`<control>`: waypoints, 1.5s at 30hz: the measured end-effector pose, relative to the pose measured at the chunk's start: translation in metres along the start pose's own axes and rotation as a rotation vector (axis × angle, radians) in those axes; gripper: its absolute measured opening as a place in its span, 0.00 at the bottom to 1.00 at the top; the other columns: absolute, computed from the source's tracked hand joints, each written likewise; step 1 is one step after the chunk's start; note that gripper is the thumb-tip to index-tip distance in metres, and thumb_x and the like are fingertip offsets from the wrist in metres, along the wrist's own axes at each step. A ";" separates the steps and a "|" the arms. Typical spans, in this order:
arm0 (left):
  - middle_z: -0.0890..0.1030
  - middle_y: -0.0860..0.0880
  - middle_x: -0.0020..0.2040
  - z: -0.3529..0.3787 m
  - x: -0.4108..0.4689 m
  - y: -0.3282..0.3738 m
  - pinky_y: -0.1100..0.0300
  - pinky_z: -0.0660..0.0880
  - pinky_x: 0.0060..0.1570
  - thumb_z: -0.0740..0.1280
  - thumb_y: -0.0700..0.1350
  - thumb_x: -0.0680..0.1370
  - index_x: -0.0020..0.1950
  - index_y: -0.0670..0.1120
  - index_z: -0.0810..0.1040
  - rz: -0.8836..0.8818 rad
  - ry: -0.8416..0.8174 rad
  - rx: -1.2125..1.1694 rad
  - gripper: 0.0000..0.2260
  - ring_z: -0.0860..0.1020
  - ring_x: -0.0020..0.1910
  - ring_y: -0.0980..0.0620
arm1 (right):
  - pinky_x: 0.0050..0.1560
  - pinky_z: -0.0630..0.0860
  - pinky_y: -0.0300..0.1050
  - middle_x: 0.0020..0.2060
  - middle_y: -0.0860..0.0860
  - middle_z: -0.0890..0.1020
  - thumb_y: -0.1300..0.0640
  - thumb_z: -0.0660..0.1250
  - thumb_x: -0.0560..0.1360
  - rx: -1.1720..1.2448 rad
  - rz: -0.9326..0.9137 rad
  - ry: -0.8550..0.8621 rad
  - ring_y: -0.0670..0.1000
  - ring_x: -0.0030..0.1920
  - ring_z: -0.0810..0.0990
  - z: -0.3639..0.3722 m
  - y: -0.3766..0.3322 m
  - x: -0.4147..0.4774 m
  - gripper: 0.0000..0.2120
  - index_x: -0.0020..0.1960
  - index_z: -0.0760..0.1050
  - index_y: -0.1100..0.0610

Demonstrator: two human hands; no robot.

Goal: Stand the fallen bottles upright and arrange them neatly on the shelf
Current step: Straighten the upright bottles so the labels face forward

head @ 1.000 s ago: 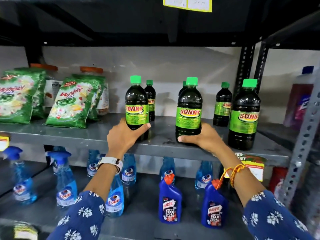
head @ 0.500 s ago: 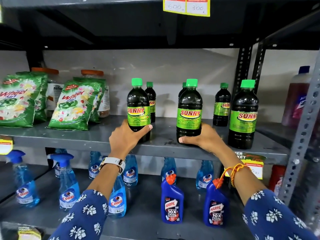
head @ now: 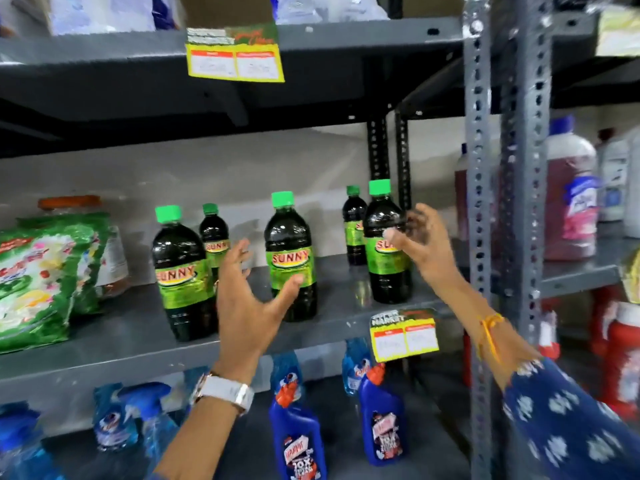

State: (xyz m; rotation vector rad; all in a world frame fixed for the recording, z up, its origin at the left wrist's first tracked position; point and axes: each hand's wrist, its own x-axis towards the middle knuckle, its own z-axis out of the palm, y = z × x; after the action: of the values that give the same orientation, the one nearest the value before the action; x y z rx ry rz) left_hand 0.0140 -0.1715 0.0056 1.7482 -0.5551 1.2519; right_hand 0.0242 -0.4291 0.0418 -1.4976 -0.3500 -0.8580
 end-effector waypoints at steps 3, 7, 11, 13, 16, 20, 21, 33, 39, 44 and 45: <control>0.67 0.44 0.70 0.027 0.001 -0.006 0.52 0.65 0.65 0.69 0.70 0.61 0.72 0.45 0.57 -0.217 -0.083 0.013 0.49 0.67 0.66 0.48 | 0.52 0.73 0.37 0.56 0.57 0.77 0.66 0.68 0.71 0.079 0.214 -0.136 0.50 0.53 0.77 0.000 0.026 -0.002 0.25 0.65 0.65 0.65; 0.74 0.46 0.62 0.037 0.003 -0.019 0.58 0.69 0.55 0.69 0.73 0.54 0.72 0.44 0.55 -0.364 -0.157 0.050 0.55 0.74 0.58 0.49 | 0.45 0.75 0.32 0.48 0.52 0.82 0.66 0.70 0.69 0.092 0.287 -0.382 0.45 0.47 0.81 -0.010 0.036 0.004 0.14 0.51 0.75 0.54; 0.73 0.53 0.49 0.038 0.003 -0.027 0.60 0.68 0.45 0.73 0.68 0.59 0.64 0.44 0.67 -0.363 -0.281 0.187 0.43 0.76 0.50 0.48 | 0.45 0.77 0.34 0.46 0.53 0.83 0.70 0.72 0.64 0.012 0.290 -0.487 0.46 0.44 0.82 -0.012 0.041 0.007 0.16 0.49 0.77 0.57; 0.73 0.54 0.47 0.038 0.002 -0.030 0.61 0.68 0.43 0.74 0.64 0.62 0.60 0.46 0.70 -0.344 -0.279 0.200 0.35 0.76 0.47 0.51 | 0.43 0.76 0.32 0.45 0.50 0.83 0.69 0.73 0.65 0.011 0.297 -0.498 0.44 0.43 0.82 -0.012 0.042 0.007 0.15 0.48 0.78 0.55; 0.75 0.54 0.46 0.038 0.002 -0.031 0.61 0.68 0.43 0.74 0.64 0.62 0.59 0.47 0.72 -0.324 -0.264 0.204 0.33 0.75 0.45 0.52 | 0.44 0.76 0.32 0.48 0.52 0.83 0.66 0.74 0.64 -0.024 0.291 -0.499 0.46 0.47 0.82 -0.011 0.043 0.008 0.16 0.49 0.78 0.54; 0.75 0.53 0.47 0.040 0.001 -0.031 0.60 0.69 0.43 0.72 0.67 0.62 0.60 0.47 0.72 -0.305 -0.264 0.258 0.34 0.78 0.49 0.48 | 0.46 0.77 0.35 0.51 0.56 0.82 0.66 0.74 0.64 -0.034 0.297 -0.486 0.51 0.51 0.81 -0.010 0.042 0.007 0.19 0.53 0.77 0.57; 0.75 0.53 0.47 0.040 0.001 -0.032 0.60 0.69 0.44 0.72 0.67 0.62 0.60 0.47 0.72 -0.303 -0.264 0.271 0.35 0.78 0.50 0.47 | 0.47 0.76 0.36 0.52 0.56 0.82 0.66 0.74 0.64 -0.034 0.295 -0.485 0.52 0.51 0.81 -0.010 0.042 0.006 0.19 0.54 0.77 0.58; 0.71 0.54 0.45 0.039 0.002 -0.033 0.60 0.69 0.43 0.71 0.67 0.62 0.61 0.45 0.71 -0.318 -0.281 0.296 0.36 0.75 0.47 0.49 | 0.52 0.76 0.41 0.49 0.55 0.84 0.63 0.76 0.63 -0.074 0.267 -0.449 0.52 0.50 0.81 -0.011 0.044 0.006 0.17 0.49 0.79 0.54; 0.71 0.55 0.44 0.039 0.002 -0.035 0.61 0.69 0.42 0.71 0.67 0.62 0.60 0.45 0.71 -0.322 -0.290 0.273 0.36 0.73 0.43 0.53 | 0.54 0.75 0.44 0.50 0.54 0.84 0.60 0.77 0.62 -0.085 0.282 -0.469 0.51 0.51 0.82 -0.011 0.045 0.007 0.19 0.51 0.79 0.53; 0.75 0.53 0.47 0.039 0.002 -0.034 0.61 0.70 0.43 0.71 0.67 0.61 0.61 0.45 0.70 -0.336 -0.303 0.239 0.37 0.75 0.45 0.53 | 0.54 0.75 0.43 0.50 0.54 0.83 0.63 0.76 0.62 -0.031 0.291 -0.483 0.52 0.52 0.81 -0.012 0.045 0.007 0.18 0.50 0.78 0.53; 0.76 0.52 0.48 0.038 0.002 -0.034 0.60 0.70 0.43 0.71 0.68 0.61 0.61 0.45 0.70 -0.346 -0.312 0.230 0.37 0.75 0.46 0.52 | 0.54 0.75 0.43 0.50 0.54 0.83 0.63 0.76 0.62 -0.021 0.292 -0.486 0.52 0.52 0.81 -0.012 0.045 0.007 0.18 0.50 0.78 0.53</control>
State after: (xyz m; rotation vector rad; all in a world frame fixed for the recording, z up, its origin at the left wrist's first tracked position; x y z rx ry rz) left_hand 0.0602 -0.1869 -0.0102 2.1448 -0.2700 0.8311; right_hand 0.0563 -0.4485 0.0133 -1.7189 -0.4630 -0.2601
